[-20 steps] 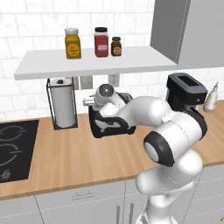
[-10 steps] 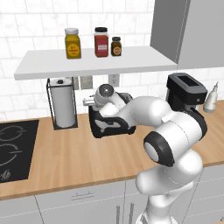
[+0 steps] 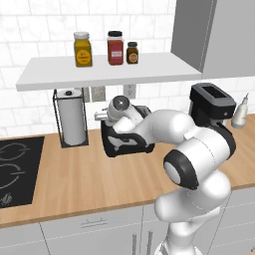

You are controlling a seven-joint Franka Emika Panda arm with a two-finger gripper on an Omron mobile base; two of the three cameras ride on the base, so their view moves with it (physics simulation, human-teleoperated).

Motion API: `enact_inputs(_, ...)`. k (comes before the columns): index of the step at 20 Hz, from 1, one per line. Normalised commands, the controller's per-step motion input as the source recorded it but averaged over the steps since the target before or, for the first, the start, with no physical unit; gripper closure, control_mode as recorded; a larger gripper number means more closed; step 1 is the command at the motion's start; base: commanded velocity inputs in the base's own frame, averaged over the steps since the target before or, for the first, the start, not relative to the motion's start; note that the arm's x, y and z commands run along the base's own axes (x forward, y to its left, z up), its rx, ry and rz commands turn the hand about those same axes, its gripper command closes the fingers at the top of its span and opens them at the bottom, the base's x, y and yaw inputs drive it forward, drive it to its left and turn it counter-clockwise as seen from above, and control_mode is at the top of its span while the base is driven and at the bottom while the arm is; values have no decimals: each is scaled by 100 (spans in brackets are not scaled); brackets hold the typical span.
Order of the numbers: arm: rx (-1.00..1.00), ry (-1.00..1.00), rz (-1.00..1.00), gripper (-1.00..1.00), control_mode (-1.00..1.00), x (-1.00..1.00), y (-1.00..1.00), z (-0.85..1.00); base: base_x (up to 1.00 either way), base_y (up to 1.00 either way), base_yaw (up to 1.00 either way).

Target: Start the toaster. Once the lever pops up, take the bread to the plate on the dining counter.

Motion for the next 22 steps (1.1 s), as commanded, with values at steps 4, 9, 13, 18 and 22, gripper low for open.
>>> enact_inputs(4,0,0,0,-100,-100,0,0,0,0,0,0)
enact_inputs(9,0,0,0,-100,-100,0,0,0,0,0,0)
enact_inputs(13,0,0,0,-100,-100,0,0,0,0,0,0)
enact_inputs(18,0,0,0,-100,-100,0,0,0,0,0,0)
enact_inputs(22,0,0,0,-100,-100,0,0,0,0,0,0)
